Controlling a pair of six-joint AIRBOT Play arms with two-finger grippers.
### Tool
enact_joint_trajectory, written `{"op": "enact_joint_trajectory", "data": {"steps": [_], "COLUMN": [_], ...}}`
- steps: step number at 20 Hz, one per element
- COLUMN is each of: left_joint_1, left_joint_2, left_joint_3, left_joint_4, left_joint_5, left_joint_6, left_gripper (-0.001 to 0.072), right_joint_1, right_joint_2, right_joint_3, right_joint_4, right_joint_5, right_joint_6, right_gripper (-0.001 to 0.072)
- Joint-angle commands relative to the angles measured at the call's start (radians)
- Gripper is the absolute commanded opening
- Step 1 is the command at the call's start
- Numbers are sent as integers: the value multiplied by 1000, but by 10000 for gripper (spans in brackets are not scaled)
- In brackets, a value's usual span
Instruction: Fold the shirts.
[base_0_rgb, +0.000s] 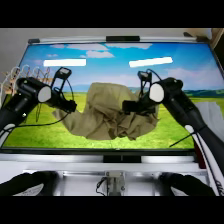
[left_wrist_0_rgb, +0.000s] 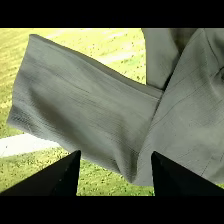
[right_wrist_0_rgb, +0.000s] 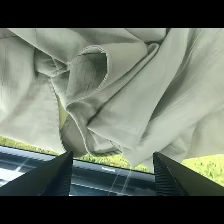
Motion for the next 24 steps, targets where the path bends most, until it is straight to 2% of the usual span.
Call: {"op": "enact_joint_trajectory", "data": {"steps": [1, 9, 11, 16, 20, 24], "left_joint_1": [0, 0, 0, 0, 0, 0], "left_joint_2": [-1, -1, -1, -1, -5, -5], "left_joint_3": [1, 1, 1, 0, 0, 0], "left_joint_4": [0, 0, 0, -1, -54, -78], "left_joint_5": [0, 0, 0, 1, 21, 212], "left_joint_6": [0, 0, 0, -10, -252, -298], "left_gripper": [512, 512, 512, 512, 512, 512], "right_joint_1": [1, 1, 1, 1, 1, 1], "right_joint_2": [0, 0, 0, 0, -20, -117], "right_joint_3": [0, 0, 0, 0, 0, 0], "right_joint_4": [0, -10, -60, -230, -209, -127], "right_joint_5": [-7, -9, -20, -33, -105, -142], "right_joint_6": [0, -7, -61, -115, -148, -181], "right_gripper": [610, 610, 610, 611, 611, 611]}}
